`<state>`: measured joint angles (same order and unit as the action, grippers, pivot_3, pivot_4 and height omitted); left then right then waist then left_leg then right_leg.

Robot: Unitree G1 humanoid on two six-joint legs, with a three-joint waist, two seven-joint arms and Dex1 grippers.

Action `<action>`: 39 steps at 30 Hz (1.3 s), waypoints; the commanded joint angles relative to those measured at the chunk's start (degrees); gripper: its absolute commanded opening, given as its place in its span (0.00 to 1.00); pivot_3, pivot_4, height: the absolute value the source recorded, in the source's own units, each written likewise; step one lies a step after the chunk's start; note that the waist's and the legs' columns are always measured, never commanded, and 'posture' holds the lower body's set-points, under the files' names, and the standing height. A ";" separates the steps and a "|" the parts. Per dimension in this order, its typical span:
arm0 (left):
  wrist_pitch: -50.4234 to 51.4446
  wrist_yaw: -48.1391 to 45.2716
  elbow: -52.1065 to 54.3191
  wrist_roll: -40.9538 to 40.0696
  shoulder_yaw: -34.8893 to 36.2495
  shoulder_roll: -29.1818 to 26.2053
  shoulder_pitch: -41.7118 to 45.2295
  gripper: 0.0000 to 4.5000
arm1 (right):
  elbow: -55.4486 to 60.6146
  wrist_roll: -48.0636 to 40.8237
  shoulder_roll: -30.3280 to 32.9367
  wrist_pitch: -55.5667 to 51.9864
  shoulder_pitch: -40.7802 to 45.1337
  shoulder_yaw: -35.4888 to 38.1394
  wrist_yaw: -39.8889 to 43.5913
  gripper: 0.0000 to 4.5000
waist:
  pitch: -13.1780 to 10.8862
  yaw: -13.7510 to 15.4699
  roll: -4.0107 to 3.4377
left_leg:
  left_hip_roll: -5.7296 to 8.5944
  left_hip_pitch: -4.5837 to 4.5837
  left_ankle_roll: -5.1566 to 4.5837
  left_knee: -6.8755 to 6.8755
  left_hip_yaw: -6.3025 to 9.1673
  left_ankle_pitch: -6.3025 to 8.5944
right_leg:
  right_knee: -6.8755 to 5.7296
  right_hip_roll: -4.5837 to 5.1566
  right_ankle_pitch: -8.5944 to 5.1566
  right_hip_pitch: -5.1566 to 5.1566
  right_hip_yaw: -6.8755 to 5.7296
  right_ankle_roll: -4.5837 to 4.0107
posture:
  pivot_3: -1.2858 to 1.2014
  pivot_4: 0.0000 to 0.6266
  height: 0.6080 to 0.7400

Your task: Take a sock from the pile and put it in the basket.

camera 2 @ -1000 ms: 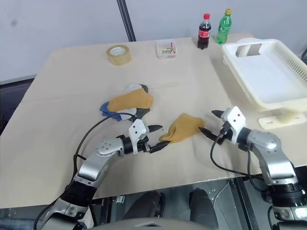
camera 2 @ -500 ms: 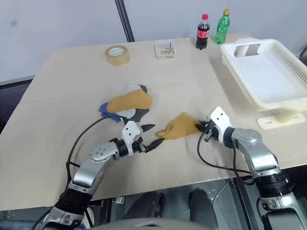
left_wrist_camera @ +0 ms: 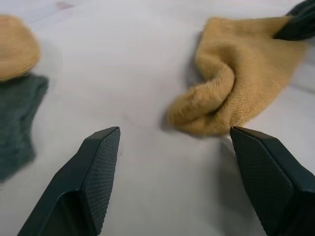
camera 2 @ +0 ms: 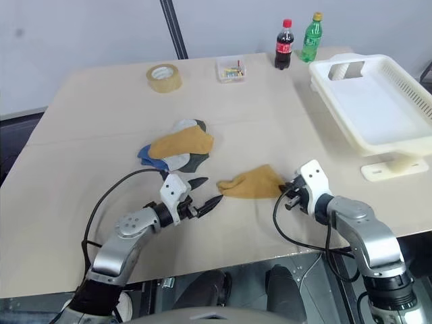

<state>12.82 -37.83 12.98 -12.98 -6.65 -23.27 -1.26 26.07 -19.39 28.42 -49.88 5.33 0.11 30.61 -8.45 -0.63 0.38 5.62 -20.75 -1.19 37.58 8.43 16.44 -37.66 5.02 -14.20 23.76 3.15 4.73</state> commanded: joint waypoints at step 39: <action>9.54 -0.57 -1.42 -7.69 0.02 4.04 7.39 0.84 | -2.73 -0.72 -0.14 13.88 2.64 -0.38 2.11 0.54 | -0.04 0.06 0.05 | 0.02 -0.06 0.00 -0.07 0.02 0.00 | 0.11 -0.01 0.01 0.01 -0.06 0.01 | 0.52 0.24 1.00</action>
<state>22.94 -37.65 11.16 -20.39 -6.31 -19.61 5.23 22.03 -20.18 28.65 -37.25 7.82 -0.31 33.12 -8.48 -0.57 0.43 5.64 -20.81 -1.19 37.51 8.45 16.44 -37.55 5.01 -14.19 23.78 3.09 4.74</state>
